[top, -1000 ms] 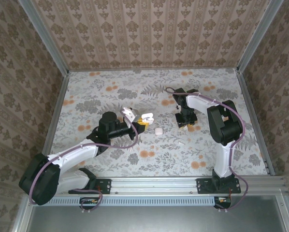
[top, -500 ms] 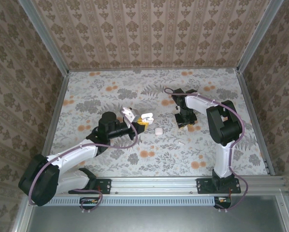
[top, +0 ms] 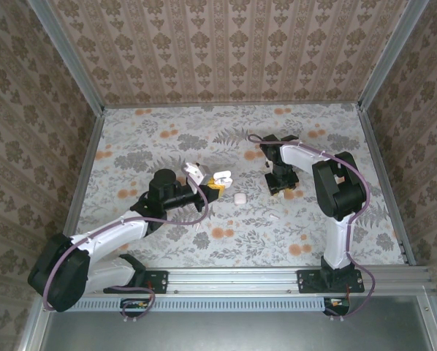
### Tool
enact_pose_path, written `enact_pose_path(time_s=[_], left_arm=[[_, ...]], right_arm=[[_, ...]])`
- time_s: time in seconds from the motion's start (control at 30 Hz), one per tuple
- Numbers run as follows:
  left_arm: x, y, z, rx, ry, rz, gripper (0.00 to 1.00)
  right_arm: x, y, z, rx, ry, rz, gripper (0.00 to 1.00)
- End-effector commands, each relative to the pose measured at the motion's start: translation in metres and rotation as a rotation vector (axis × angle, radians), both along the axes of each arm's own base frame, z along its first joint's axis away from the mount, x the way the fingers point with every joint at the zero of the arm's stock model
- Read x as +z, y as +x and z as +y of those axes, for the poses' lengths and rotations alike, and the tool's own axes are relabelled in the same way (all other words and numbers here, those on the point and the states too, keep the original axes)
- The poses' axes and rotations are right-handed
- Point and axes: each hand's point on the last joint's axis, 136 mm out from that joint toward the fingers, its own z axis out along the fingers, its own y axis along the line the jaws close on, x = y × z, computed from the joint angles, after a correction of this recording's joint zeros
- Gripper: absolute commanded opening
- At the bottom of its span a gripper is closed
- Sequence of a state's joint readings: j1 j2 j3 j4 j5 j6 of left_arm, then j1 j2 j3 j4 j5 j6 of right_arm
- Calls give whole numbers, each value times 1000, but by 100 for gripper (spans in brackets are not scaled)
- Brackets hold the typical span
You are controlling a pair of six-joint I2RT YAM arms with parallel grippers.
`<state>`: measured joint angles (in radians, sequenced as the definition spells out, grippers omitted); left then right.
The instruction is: Insert wireless bluetooth earbuds into charging case
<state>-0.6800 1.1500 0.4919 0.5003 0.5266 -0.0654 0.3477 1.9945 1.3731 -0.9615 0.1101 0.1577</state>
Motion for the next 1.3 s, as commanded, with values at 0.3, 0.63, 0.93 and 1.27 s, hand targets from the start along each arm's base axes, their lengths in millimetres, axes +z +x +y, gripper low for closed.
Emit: enact_pose_path(time_s=[0.3,0.63,0.93,1.27], left_arm=[[17,2,-6,-21,-18,-38,0],[17,3,-8,-27,-18,-33,0],[18,5,-11,-35,-16,-31,0],[16,5,-13,-44,-18,-24,0]], right_arm=[[1,-18,-6,32,-29,74,39],[5,-8,-2,28,-14,41,38],[9,-5,0,25,-8,26,36],[6,-2,5,18,18,28,36]])
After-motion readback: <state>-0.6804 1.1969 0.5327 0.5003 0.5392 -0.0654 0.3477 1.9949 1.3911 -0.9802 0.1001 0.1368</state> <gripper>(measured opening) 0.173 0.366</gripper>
